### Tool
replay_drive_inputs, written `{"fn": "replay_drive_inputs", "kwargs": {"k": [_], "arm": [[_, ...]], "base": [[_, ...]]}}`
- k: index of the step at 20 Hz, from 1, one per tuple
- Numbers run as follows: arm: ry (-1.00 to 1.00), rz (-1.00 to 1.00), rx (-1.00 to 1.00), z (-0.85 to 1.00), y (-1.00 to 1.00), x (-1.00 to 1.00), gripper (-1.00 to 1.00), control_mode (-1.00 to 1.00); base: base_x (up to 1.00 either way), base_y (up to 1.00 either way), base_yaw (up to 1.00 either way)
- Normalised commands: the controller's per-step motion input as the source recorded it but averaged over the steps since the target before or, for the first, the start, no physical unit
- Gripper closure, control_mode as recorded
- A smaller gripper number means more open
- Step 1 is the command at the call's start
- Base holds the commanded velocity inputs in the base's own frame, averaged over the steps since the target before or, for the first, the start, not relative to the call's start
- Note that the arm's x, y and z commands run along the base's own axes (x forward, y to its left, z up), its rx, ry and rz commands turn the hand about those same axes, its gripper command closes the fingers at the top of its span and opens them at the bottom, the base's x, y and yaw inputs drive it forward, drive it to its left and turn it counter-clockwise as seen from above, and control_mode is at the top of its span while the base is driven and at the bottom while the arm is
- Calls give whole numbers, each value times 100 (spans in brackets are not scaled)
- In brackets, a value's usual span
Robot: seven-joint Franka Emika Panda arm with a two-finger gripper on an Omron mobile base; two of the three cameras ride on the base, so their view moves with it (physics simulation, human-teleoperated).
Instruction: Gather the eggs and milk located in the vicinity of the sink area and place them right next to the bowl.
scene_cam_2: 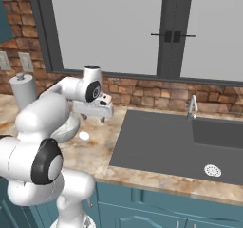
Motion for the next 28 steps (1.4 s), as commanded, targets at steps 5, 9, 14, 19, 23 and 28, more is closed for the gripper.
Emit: {"fn": "replay_drive_inputs", "kwargs": {"k": [5,9,14,19,23,28], "arm": [[-21,-65,-27,1,-1,-8,-100,-100],[1,0,0,0,0,-1,-100,-100],[8,0,1,10,0,-13,-100,-100],[8,0,0,43,0,-51,-100,-100],[11,2,0,34,0,-49,-100,-100],[11,5,2,17,0,-42,-100,-100]], "base": [[0,0,0],[0,0,0],[0,0,0],[0,0,0],[0,0,0],[0,0,0]]}}
